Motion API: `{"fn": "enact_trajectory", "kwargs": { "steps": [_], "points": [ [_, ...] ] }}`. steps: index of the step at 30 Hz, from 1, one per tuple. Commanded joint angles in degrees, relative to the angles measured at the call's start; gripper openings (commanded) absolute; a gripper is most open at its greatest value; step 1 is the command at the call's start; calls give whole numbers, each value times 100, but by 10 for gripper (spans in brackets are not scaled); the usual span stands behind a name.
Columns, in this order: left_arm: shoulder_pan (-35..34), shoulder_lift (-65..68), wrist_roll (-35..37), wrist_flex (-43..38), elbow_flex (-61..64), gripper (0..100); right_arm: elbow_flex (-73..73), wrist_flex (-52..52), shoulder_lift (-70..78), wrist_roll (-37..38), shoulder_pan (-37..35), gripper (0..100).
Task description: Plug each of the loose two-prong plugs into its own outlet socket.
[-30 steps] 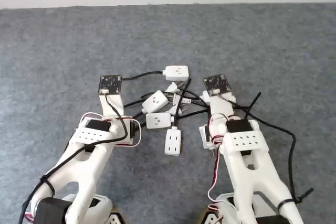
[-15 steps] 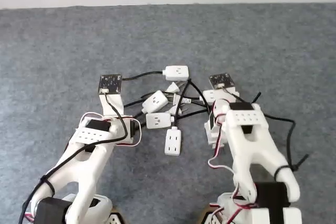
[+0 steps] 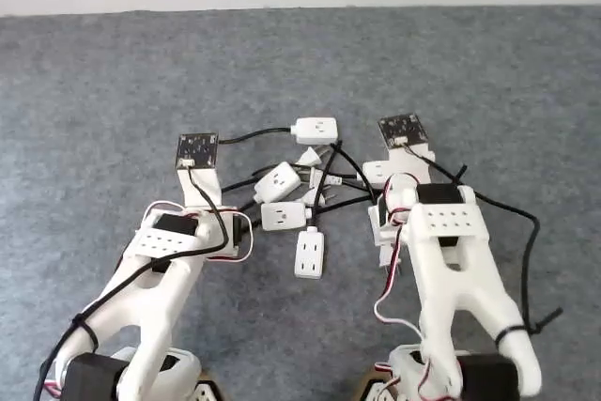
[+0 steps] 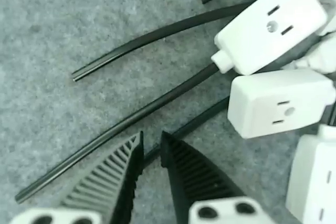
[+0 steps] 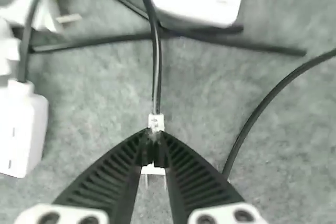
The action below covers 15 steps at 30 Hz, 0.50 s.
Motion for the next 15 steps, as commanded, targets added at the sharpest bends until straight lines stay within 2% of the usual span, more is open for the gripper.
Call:
{"fn": "enact_trajectory", "kwargs": {
  "steps": [1,5,10,15],
  "points": [
    [-44,-114,-18,-105,-48,56,-97,-84,-207,53,-13,9],
    [-44,-114,-18,-114,-48,58,-211,-84,171,308,-22,11],
    [-35,-114,-9,-123,-57,59,-519,66,813,554,-145,79],
    [-53,-123,-9,-308,-40,59,-659,31,901,554,-198,76]
  ]
}}
